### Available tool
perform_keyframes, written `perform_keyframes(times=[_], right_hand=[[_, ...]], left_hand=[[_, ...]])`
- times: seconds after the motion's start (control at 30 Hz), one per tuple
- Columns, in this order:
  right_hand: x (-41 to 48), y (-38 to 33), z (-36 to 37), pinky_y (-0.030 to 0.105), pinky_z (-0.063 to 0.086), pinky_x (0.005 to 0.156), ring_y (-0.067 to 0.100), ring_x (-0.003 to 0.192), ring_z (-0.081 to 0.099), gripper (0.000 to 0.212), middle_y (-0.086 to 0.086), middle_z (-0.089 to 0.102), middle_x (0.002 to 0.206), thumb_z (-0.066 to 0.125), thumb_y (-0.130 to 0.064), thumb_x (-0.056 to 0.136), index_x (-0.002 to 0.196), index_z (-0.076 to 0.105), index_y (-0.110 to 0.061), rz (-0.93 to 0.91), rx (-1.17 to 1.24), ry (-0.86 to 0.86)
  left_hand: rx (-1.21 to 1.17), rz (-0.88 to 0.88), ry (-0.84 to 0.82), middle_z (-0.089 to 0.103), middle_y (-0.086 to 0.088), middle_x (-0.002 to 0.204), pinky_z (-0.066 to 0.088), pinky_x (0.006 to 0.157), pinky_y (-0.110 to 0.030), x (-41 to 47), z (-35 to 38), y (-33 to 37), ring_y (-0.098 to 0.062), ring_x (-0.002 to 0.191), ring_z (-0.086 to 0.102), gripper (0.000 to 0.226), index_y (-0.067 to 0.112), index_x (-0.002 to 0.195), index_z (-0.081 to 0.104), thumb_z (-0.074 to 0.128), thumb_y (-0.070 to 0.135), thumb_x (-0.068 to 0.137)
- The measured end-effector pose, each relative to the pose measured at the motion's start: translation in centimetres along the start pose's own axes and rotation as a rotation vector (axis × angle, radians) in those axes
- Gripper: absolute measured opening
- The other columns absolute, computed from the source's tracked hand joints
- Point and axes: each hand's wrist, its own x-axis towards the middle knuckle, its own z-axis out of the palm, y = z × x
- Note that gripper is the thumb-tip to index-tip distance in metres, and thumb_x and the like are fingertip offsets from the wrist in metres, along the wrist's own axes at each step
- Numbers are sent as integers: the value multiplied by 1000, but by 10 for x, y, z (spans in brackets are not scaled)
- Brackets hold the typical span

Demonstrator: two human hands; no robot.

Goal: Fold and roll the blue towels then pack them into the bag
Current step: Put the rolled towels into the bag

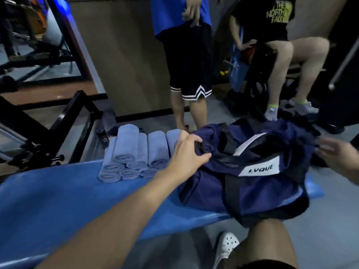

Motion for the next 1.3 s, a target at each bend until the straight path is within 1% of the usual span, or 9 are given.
perform_keyframes(times=[0.1, 0.17, 0.37, 0.67, 0.8, 1.03, 1.1, 1.23, 1.3], right_hand=[[-24, -48, 8, 27, 46, 62, 22, 72, 60, 15, 9, 62, 90, 59, -17, 95, 84, 69, -18, 64, -76, -181], [-32, -70, 17, 35, 42, 65, 30, 79, 62, 18, 16, 67, 86, 56, -16, 97, 91, 70, -6, 53, -95, -197], [-39, -137, 45, 47, 41, 93, 28, 113, 53, 20, -7, 63, 112, 54, -43, 93, 106, 66, -35, -93, -242, -264], [-39, -286, 109, 36, 44, 91, 25, 108, 59, 32, 5, 68, 110, 46, -39, 100, 112, 65, -16, -351, 71, -370], [-34, -354, 151, 32, 42, 84, 26, 105, 56, 35, 6, 61, 110, 50, -41, 97, 112, 57, -11, -349, 50, -544], [-19, -411, 219, 28, 36, 81, 31, 126, 48, 76, 16, 46, 141, 52, -54, 94, 144, 30, -2, -207, -150, -615], [-11, -410, 236, 33, 38, 89, 33, 130, 45, 88, 17, 43, 144, 51, -61, 90, 148, 20, -3, -142, -194, -627], [4, -405, 259, 39, 36, 104, 35, 136, 39, 109, 19, 36, 151, 48, -73, 84, 153, 3, -1, -26, -253, -667], [13, -404, 268, 42, 35, 109, 36, 139, 35, 117, 17, 31, 154, 48, -79, 78, 153, 1, -2, 25, -260, -698]], left_hand=[[29, 19, -114, 40, 1, 116, 35, 89, -18, -8, 27, -3, -15, 109, 49, 48, 12, 123, 56, 76, 32, 85], [69, 16, -143, 38, 2, 118, 41, 93, -25, -8, 35, -2, -17, 108, 50, 50, 13, 127, 54, 74, 36, 87], [205, 38, -187, 38, 4, 119, 47, 95, -40, 1, 30, -2, -20, 114, 49, 66, 18, 133, 54, 68, 58, 82], [139, 146, -92, 50, 12, 113, 41, 87, -29, -2, -5, -11, -9, 110, 49, 35, 29, 124, 64, 52, 47, 96], [103, -25, 45, 57, 5, 116, 46, 96, -44, 18, -54, -61, -19, 110, 56, 41, 26, 114, 66, 43, 49, 89], [198, -475, 145, 49, -8, 139, 40, 105, -57, 45, -138, -166, -32, 129, 46, 74, 37, 141, 40, 51, 74, 78], [106, -575, 148, 55, -7, 134, 43, 104, -55, 47, -148, -192, -32, 125, 51, 89, 44, 139, 36, 49, 90, 64], [-83, -701, 78, 52, 6, 141, 36, 113, -46, 43, -155, -216, -25, 135, 45, 59, 55, 121, 43, 61, 77, 69], [-165, -723, 13, 46, 9, 148, 34, 115, -48, 44, -153, -223, -24, 140, 40, 89, 47, 137, 37, 64, 83, 60]])
